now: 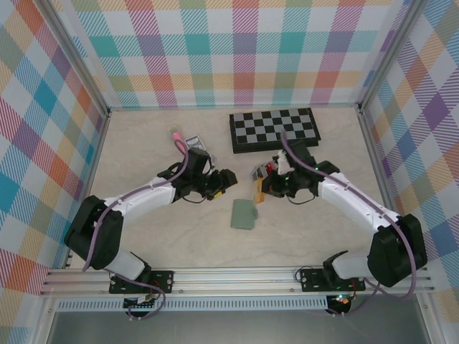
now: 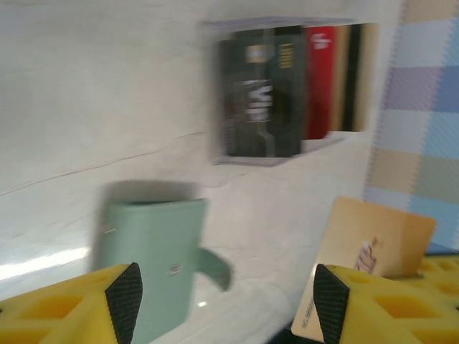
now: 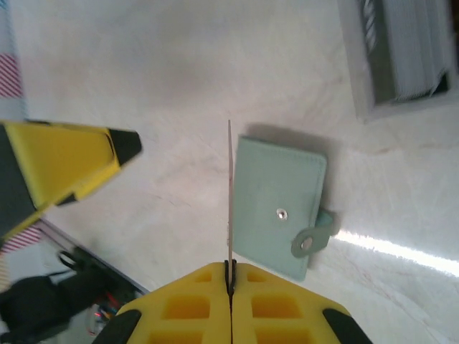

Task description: Put the credit cards into the card holder

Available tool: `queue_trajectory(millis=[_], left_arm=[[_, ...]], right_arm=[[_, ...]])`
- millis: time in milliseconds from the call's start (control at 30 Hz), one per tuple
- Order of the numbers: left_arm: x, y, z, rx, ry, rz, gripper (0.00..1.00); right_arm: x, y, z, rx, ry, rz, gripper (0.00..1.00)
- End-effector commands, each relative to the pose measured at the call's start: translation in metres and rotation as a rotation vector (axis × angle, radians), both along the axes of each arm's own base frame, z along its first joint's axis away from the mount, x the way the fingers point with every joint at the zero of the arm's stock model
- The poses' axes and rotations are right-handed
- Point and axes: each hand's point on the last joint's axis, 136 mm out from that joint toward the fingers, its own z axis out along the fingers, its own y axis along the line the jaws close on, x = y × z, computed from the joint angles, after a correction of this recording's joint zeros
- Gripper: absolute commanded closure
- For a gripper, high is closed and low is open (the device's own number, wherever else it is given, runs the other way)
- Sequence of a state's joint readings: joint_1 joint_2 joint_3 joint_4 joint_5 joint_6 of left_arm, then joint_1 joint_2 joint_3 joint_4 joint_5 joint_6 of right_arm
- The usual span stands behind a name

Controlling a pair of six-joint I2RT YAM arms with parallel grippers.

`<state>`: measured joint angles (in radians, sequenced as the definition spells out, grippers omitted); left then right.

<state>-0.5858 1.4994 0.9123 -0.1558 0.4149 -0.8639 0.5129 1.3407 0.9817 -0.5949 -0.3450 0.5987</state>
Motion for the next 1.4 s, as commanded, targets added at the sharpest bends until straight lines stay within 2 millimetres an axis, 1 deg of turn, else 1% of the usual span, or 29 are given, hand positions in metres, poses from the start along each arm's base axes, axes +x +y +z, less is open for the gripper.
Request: queue_trajectory(millis=[0,133,200,300,500,700,900,1100,1200,1367], left_arm=[[-0.017,0.032,-0.026,0.171,0.037,0.025,0.33],[-0.026,0.033,-0.032,0.214,0.05,-0.006,0.32],[-0.028,0.03,-0.034,0.235,0.048,-0.029,0.31],[-0.031,0.027,-0.035,0.289,0.04,-0.059,0.3],[-0.038,0.011,-0.041,0.401,0.026,-0.14,0.27],[-0.045,-0.005,-0.045,0.583,-0.012,-0.229,0.22],[-0.052,-0.032,-0.045,0.733,-0.068,-0.331,0.17],[-0.06,-0.059,-0.052,0.791,-0.082,-0.385,0.15],[-0.06,-0.068,-0.057,0.814,-0.085,-0.39,0.1],[-0.054,-0.074,-0.063,0.849,-0.088,-0.381,0.08]], right_arm=[[-0.005,-0.002,-0.032,-0.156,0.013,-0.034,0.94],[-0.01,0.008,-0.052,-0.193,0.043,-0.016,0.94],[-0.012,0.003,-0.063,-0.232,0.06,-0.027,0.94],[-0.014,-0.01,-0.072,-0.292,0.068,-0.044,0.94],[-0.02,-0.026,-0.078,-0.307,0.09,-0.071,0.93],[-0.021,-0.029,-0.085,-0.192,0.128,-0.11,0.93],[-0.022,-0.038,-0.094,-0.169,0.152,-0.141,0.93],[-0.026,-0.046,-0.101,-0.147,0.175,-0.176,0.93],[-0.028,-0.049,-0.103,-0.128,0.181,-0.192,0.93],[-0.03,-0.054,-0.107,-0.121,0.191,-0.207,0.93]])
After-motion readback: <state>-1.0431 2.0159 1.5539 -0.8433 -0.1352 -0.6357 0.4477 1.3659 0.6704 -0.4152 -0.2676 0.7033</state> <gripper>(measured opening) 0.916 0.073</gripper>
